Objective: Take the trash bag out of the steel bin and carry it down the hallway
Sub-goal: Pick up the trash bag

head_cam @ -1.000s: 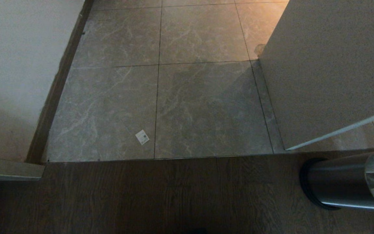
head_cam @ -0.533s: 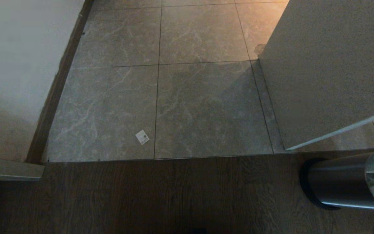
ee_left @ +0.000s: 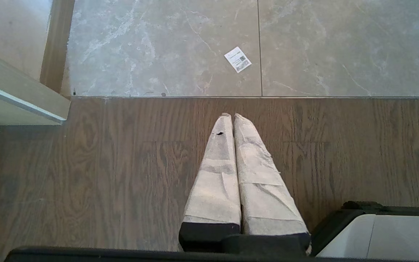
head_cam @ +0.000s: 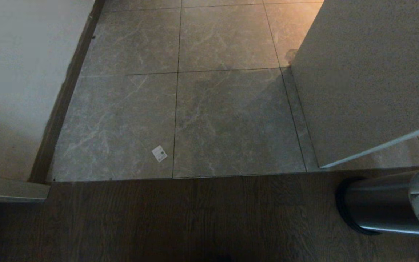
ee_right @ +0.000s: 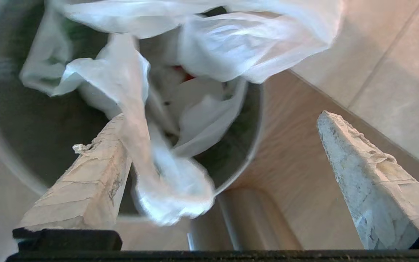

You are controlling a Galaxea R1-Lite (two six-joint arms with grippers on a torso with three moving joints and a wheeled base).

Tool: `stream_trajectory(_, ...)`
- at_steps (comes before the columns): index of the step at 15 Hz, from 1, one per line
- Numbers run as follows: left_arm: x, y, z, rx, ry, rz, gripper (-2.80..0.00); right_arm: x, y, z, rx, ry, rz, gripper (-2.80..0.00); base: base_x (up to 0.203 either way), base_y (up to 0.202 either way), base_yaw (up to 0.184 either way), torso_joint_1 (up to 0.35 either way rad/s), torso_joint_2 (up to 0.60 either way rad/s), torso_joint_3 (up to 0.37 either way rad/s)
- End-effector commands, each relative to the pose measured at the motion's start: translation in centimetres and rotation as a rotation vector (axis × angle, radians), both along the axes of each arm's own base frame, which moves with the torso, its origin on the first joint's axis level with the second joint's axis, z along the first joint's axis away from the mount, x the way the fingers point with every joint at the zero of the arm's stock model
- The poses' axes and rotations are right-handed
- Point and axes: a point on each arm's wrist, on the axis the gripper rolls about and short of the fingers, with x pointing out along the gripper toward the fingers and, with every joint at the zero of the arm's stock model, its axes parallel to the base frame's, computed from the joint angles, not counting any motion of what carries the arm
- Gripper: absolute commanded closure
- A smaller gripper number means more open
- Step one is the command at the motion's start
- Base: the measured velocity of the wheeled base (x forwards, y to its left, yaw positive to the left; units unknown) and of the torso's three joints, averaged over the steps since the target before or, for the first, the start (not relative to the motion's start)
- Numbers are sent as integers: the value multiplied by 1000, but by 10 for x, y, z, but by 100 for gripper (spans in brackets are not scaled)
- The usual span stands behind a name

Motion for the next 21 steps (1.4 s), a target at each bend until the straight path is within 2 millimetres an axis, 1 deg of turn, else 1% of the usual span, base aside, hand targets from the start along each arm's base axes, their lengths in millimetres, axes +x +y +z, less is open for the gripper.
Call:
stream_trajectory(1, 0, 0, 0, 0, 0, 1, 0, 6, 0, -8, 26, 0, 15, -280, 0, 0, 0, 0, 0, 0)
stream_trajectory(4, 0, 0, 0, -2, 0, 1, 0, 17, 1, -13, 87, -27, 48, -280, 0, 0, 0, 0, 0, 0)
stream_trajectory(8, 0, 0, 0, 0, 0, 1, 0, 25, -1, -6, 42, -72, 84, -280, 0, 0, 0, 0, 0, 0)
stream_trajectory(10, 0, 0, 0, 0, 0, 1, 0, 34, 0, -3, -4, -93, 108, -280, 0, 0, 0, 0, 0, 0)
stream_trajectory(14, 0, 0, 0, 0, 0, 1, 0, 49, 6, -9, 19, -115, 168, -280, 0, 0, 0, 0, 0, 0)
stream_trajectory(16, 0, 0, 0, 0, 0, 1, 0, 53, 3, -12, 9, -131, 182, -280, 0, 0, 0, 0, 0, 0)
stream_trajectory(18, 0, 0, 0, -1, 0, 1, 0, 58, -2, -8, -29, -159, 193, -280, 0, 0, 0, 0, 0, 0)
stream_trajectory(21, 0, 0, 0, 0, 0, 1, 0, 63, -6, -12, -32, -164, 202, -280, 0, 0, 0, 0, 0, 0)
